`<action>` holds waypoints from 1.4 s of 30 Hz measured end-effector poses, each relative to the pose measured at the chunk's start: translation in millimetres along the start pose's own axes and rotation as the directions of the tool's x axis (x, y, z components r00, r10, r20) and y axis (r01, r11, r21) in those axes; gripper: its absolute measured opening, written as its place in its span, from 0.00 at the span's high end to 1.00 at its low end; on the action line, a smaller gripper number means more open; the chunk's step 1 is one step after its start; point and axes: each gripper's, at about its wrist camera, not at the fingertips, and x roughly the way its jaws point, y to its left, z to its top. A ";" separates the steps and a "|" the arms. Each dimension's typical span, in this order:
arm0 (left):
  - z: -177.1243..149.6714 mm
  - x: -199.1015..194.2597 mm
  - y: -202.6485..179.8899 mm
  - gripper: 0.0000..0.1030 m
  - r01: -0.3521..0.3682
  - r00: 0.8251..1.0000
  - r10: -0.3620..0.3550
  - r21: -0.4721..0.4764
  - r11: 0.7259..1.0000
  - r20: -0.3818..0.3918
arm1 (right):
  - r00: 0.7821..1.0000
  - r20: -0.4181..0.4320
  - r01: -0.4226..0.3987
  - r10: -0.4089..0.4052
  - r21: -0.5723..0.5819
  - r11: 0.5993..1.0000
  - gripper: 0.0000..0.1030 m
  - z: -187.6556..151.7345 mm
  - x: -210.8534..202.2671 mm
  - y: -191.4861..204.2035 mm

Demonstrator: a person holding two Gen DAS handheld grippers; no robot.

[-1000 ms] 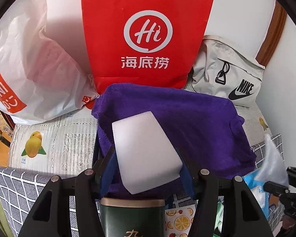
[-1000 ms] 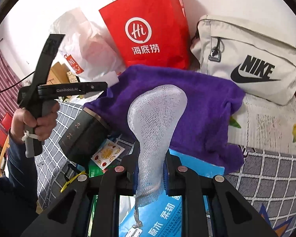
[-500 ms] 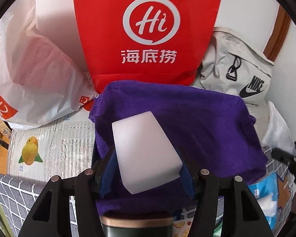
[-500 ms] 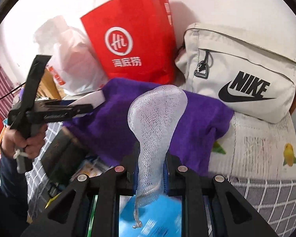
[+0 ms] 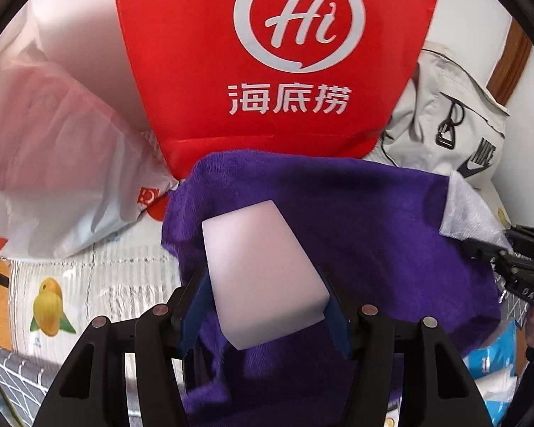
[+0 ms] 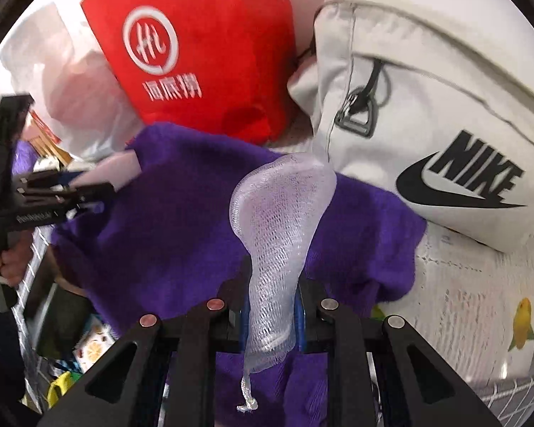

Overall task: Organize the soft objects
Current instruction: 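Lower the sponge and mesh bag onto the purple towel and open both tools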

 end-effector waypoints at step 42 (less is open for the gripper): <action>-65.2 -93.0 -14.7 0.18 -0.011 1.000 0.011 0.026 1.000 -0.001 | 0.998 0.051 -0.019 0.020 -0.023 1.000 0.31 -63.7 -97.3 45.7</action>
